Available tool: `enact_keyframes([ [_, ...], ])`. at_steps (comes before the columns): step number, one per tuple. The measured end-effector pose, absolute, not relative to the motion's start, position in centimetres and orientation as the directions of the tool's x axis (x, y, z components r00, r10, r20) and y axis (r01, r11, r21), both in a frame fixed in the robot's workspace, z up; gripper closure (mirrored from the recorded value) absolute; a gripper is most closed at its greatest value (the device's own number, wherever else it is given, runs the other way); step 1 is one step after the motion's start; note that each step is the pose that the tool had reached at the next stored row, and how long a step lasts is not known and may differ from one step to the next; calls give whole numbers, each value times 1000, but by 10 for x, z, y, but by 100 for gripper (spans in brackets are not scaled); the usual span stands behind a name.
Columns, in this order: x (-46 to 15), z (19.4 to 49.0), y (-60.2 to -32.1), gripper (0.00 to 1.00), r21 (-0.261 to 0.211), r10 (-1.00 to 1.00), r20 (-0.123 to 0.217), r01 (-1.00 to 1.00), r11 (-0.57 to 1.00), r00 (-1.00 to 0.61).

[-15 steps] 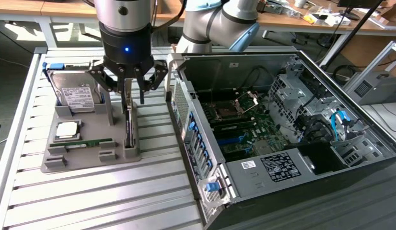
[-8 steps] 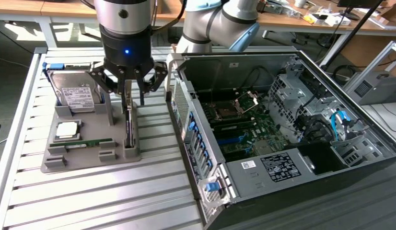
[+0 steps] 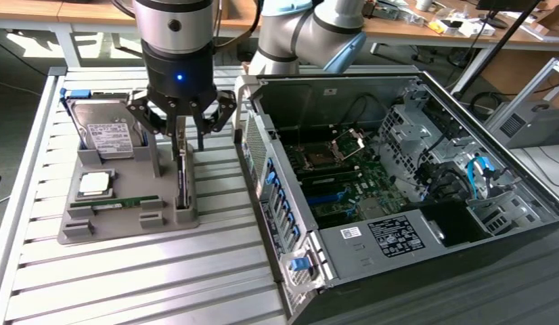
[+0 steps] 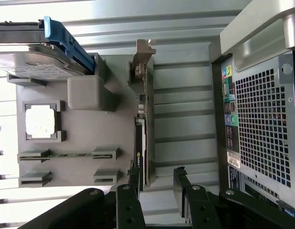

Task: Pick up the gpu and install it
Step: 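Pick up the gpu and move the gpu toward the slot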

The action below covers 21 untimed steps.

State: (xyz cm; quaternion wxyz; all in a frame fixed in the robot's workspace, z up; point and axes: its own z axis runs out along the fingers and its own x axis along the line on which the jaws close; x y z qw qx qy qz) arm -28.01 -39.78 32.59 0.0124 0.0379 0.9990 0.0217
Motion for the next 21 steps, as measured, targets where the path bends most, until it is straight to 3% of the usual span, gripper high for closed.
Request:
enact_keyframes([
  [21,-280,311,-397,58,44,76,-23,75,996,-997],
])
